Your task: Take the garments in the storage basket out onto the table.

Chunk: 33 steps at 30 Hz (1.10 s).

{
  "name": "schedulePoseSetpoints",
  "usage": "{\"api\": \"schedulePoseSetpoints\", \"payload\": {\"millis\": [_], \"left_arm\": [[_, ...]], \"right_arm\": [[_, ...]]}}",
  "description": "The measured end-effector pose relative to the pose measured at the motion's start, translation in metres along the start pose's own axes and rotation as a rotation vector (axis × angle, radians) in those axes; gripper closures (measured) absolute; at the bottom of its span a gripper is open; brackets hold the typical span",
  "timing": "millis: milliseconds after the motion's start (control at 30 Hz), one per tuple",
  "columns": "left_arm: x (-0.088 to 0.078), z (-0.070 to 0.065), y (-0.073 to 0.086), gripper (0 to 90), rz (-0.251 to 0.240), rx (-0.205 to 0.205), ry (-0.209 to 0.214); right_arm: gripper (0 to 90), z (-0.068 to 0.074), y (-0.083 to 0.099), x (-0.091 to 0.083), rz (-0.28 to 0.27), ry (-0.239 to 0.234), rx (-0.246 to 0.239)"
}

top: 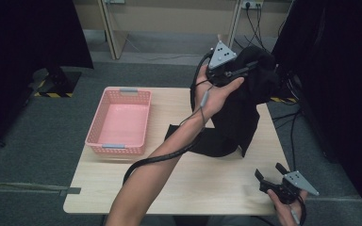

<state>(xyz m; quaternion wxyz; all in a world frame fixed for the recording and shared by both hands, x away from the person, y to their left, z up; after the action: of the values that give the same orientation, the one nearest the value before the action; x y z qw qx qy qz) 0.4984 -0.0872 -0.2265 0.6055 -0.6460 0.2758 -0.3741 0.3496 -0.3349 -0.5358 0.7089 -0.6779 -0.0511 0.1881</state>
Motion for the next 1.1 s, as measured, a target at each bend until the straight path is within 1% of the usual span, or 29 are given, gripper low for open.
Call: {"api": "schedulePoseSetpoints", "payload": {"millis": [300,433,533,700,867,967,1100], "left_arm": [[-0.015,0.016,0.012,66.9,0.034,0.034,-0.037],[-0.022,0.022,0.020,67.1,0.026,0.022,-0.053],[-0.028,0.026,0.026,67.1,0.028,0.014,-0.055],[-0.036,0.031,0.035,67.1,0.045,0.028,-0.065],[-0.042,0.036,0.041,67.1,0.050,0.026,-0.077],[-0.045,0.039,0.043,67.0,0.056,0.035,-0.083],[-0.048,0.041,0.048,67.0,0.076,0.059,-0.095]], "right_arm": [[6.7,0.000,0.000,0.000,-0.001,-0.001,-0.003],[6.7,0.000,0.000,0.000,-0.002,-0.002,-0.002],[6.8,0.000,0.000,0.000,-0.003,-0.001,0.000],[6.8,0.000,0.000,0.000,-0.002,-0.002,-0.008],[6.7,0.000,0.000,0.000,-0.002,-0.002,-0.004],[6.7,0.001,0.000,0.000,-0.004,-0.003,-0.004],[6.7,0.001,0.000,0.000,-0.004,-0.003,-0.005]]}}
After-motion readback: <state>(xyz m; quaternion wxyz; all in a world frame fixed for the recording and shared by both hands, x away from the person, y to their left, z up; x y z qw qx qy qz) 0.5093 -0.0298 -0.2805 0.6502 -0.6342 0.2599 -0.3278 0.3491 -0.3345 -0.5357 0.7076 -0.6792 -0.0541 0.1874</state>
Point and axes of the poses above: each handheld gripper's, and its own axes: x roughly forward along the jaws, y roughly out of its underside, z roughly to its left, the point moved 4 cm from there along x, roughly forward along the jaws, and after that the axes turned 6 degrees about -z, right-handed, at the moved point
